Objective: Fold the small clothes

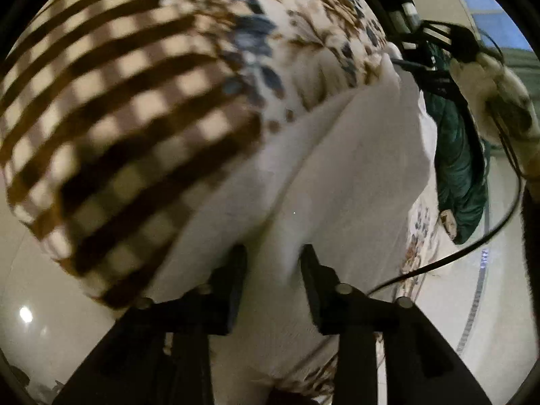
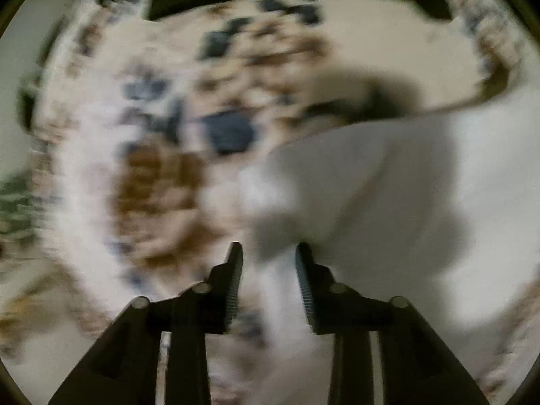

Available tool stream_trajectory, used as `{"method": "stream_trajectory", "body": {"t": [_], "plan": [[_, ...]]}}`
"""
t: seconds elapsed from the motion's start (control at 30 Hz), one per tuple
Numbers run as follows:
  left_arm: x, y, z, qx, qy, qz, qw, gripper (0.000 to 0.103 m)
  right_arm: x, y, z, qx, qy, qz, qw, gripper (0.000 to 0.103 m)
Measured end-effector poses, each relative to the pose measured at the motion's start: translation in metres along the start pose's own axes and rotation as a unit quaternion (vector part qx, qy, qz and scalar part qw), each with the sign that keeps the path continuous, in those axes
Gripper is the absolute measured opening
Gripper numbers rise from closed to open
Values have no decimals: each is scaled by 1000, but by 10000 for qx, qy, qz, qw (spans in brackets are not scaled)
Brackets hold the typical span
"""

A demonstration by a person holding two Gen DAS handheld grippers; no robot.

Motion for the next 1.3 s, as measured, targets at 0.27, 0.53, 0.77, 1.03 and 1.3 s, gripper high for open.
{"method": "stream_trajectory", "body": {"t": [0.27,0.53,0.77,1.03,1.3], "plan": [[6,-29,4,-274,693,286,9968,54,59,-75,-97,628,-450,258,9967,47],[20,4,-12,-326,1858,1488,9707,3,202,-8,-287,-239,400,-222,9987,51],[27,-16,-11,-208,2092,1792,9611,2,230,34,-376,-60,840,152,9963,9],[29,-8,-9,-279,2448,1919,9500,3,265,26,-410,-257,1521,1083,9821,43],[24,-16,-17,-106,2071,1747,9625,3,295,20,-449,-82,1654,1092,9801,2]]}}
Point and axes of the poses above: each gripper's, at about its wrist camera, not at the fingertips, and y roughly the way its jaws point, x to its right, z to its top, the point moved 6 cm from there along y, roughly the way its jaws point, and after that the axes turned 6 degrees about -z, right-handed, at the moved point
